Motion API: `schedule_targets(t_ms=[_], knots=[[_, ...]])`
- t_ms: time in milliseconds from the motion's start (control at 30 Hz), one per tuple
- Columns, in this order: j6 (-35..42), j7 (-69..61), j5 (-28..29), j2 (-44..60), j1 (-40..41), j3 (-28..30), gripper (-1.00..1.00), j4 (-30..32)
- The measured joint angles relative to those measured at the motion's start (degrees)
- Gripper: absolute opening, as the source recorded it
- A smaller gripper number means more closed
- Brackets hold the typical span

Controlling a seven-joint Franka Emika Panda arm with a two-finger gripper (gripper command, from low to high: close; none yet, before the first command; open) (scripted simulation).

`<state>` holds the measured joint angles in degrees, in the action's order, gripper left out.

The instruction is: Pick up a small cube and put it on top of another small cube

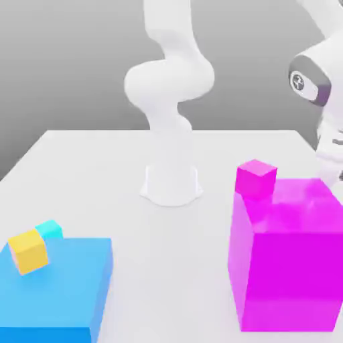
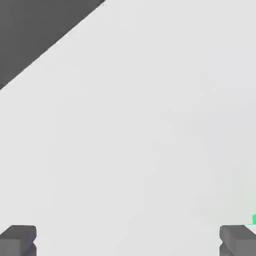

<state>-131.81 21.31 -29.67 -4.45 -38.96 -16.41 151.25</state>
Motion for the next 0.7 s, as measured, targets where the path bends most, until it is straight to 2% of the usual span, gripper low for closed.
schedule_targets(t_ms=[433, 700], knots=[[-17.54, 31.61, 9.36, 2.22, 2.34, -1.65, 0.00, 9.27], [-28.16, 53.56, 19.89, 1.45, 7.37, -1.56, 0.00, 12.95]])
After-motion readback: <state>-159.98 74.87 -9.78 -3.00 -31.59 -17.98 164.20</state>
